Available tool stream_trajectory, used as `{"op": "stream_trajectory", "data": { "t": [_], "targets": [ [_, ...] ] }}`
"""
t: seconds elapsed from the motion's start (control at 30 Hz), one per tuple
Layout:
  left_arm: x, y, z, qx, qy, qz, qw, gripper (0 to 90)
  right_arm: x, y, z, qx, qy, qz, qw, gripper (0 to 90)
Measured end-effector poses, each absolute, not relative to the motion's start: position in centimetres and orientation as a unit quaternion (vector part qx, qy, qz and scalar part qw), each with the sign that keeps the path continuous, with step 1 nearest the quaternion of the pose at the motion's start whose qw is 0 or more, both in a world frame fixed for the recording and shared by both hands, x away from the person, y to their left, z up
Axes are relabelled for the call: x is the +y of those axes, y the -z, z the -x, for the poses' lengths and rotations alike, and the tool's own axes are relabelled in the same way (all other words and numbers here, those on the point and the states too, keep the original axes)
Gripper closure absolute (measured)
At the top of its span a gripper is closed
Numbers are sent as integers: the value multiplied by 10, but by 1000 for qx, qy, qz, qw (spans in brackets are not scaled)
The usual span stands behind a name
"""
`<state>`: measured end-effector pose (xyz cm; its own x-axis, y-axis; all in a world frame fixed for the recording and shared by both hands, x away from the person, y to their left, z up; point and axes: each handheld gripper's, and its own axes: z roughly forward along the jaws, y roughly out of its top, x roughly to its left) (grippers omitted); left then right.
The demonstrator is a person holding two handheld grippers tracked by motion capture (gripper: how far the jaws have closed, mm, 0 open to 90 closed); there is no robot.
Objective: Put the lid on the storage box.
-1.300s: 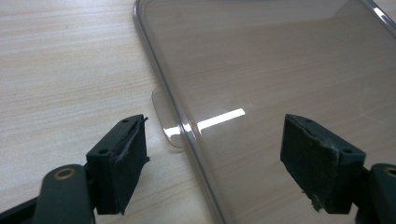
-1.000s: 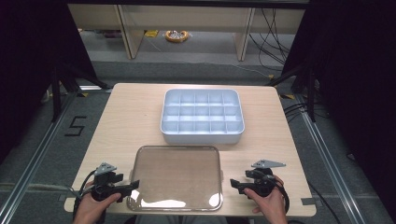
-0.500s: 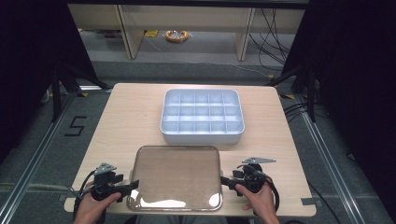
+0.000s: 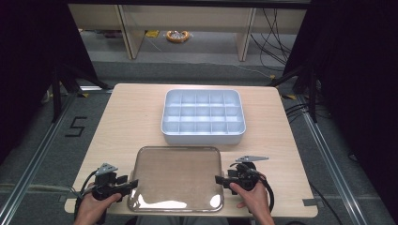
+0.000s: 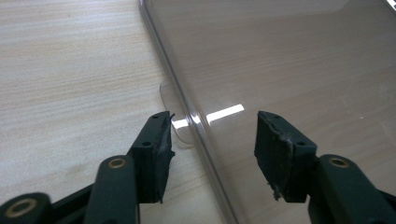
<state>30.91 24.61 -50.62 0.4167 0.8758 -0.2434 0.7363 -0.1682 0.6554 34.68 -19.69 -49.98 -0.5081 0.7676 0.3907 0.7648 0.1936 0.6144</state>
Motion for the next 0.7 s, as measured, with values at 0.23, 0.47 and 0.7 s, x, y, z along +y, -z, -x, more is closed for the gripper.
{"op": "stream_trajectory", "data": {
  "t": [0.23, 0.47, 0.7],
  "targets": [
    [242, 510, -313, 526, -106, -768, 349, 514, -196, 501, -350, 763, -394, -512, -3, 326],
    [236, 511, -310, 514, -104, -774, 355, 546, -194, 506, -355, 756, -393, -524, 1, 343],
    [236, 511, -310, 506, -105, -780, 353, 541, -202, 512, -351, 681, -433, -590, -39, 361]
  ]
}}
